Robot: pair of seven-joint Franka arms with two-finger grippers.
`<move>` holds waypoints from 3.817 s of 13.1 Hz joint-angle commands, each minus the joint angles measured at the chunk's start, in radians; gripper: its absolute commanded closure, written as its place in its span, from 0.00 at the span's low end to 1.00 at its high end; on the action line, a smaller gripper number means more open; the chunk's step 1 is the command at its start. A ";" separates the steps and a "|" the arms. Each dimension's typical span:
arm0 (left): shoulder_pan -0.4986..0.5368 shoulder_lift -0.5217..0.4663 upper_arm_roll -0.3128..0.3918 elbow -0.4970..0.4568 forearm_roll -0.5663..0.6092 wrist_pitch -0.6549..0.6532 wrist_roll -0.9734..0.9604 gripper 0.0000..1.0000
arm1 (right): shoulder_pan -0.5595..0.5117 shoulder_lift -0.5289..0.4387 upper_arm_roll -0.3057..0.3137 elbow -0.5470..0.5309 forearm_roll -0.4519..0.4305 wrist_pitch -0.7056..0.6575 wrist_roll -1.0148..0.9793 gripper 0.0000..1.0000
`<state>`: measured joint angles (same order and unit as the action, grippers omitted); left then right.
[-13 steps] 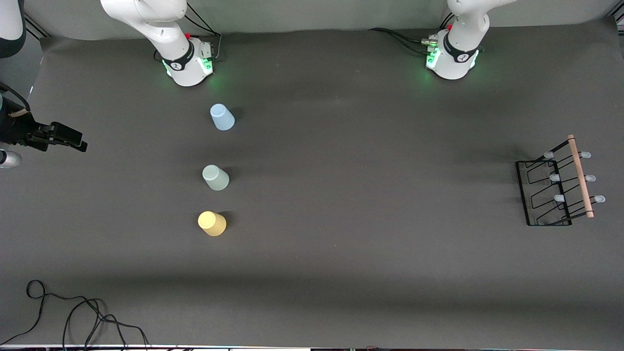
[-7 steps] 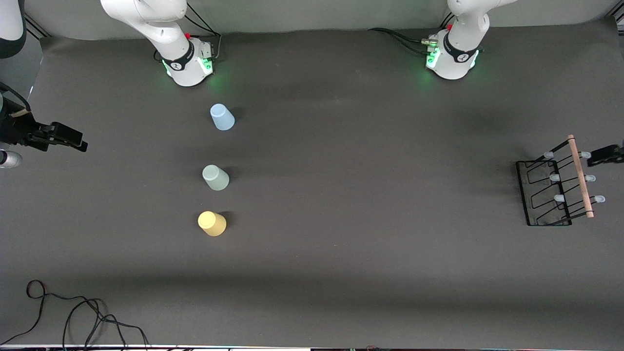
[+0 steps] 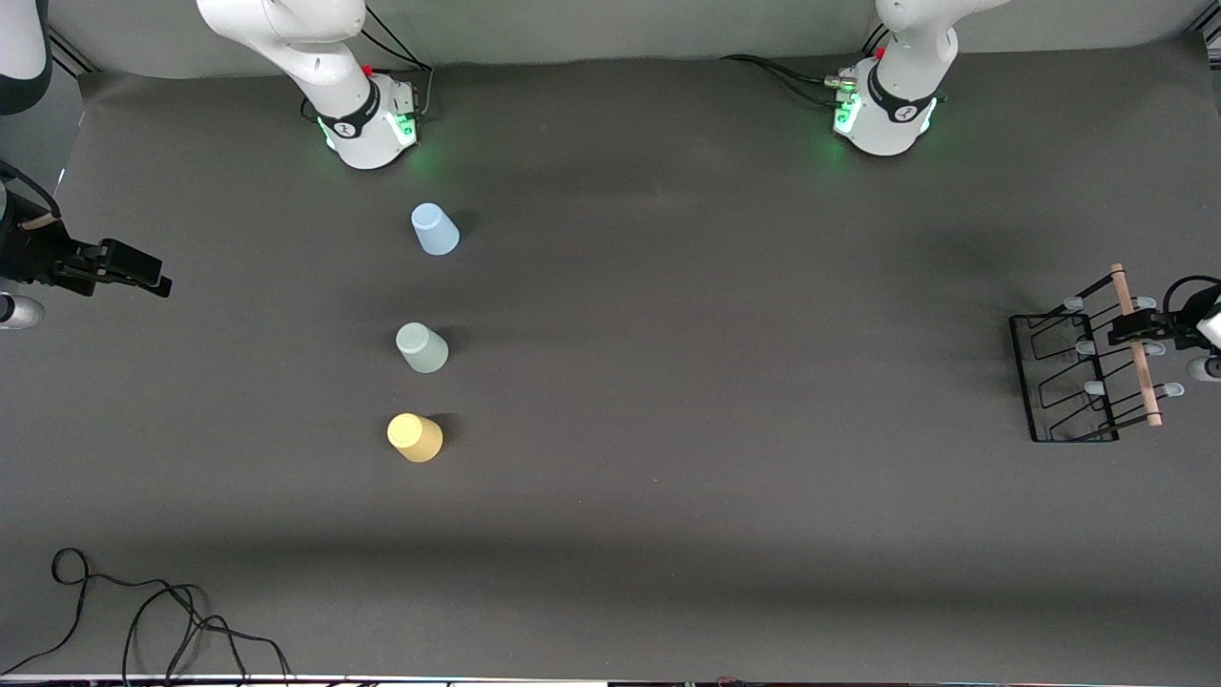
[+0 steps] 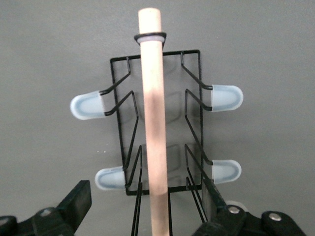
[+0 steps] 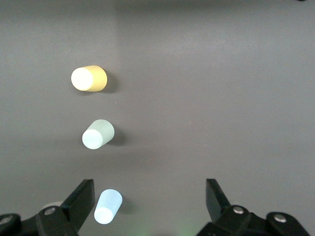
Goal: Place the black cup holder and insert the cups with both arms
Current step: 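Lower the left gripper onto the rack's wooden dowel and grasp it, then carry the black rack with the left gripper to the table center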
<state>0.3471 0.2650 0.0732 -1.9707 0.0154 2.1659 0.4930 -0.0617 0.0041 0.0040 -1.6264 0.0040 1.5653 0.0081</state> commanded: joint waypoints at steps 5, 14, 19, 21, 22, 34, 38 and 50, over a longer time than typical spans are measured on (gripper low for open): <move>-0.003 -0.039 -0.004 -0.008 -0.017 -0.028 0.007 0.77 | 0.003 -0.004 0.001 -0.001 -0.005 -0.008 0.013 0.00; 0.001 -0.049 -0.006 0.143 -0.022 -0.174 -0.013 1.00 | 0.003 -0.004 0.002 -0.001 -0.005 -0.008 0.013 0.00; -0.006 -0.047 -0.007 0.458 -0.020 -0.506 -0.022 1.00 | 0.003 -0.004 0.001 -0.001 -0.005 -0.008 0.013 0.00; -0.051 -0.049 -0.024 0.507 -0.022 -0.541 -0.030 1.00 | 0.003 -0.004 0.001 -0.001 -0.007 -0.008 0.013 0.00; -0.086 -0.049 -0.027 0.513 -0.023 -0.549 -0.054 1.00 | 0.003 -0.004 0.001 -0.001 -0.007 -0.008 0.013 0.00; -0.714 0.115 -0.274 0.659 -0.126 -0.457 -1.022 1.00 | 0.003 -0.006 0.001 -0.001 -0.005 -0.008 0.013 0.00; -0.949 0.203 -0.271 0.668 -0.068 -0.287 -1.316 1.00 | 0.003 -0.006 0.002 -0.001 -0.006 -0.010 0.012 0.00; -1.103 0.456 -0.273 0.741 0.020 -0.081 -1.519 1.00 | 0.003 -0.007 0.001 -0.004 -0.007 -0.008 0.012 0.00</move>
<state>-0.7298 0.7115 -0.2099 -1.2581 0.0140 2.0667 -0.9997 -0.0612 0.0041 0.0041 -1.6318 0.0039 1.5653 0.0081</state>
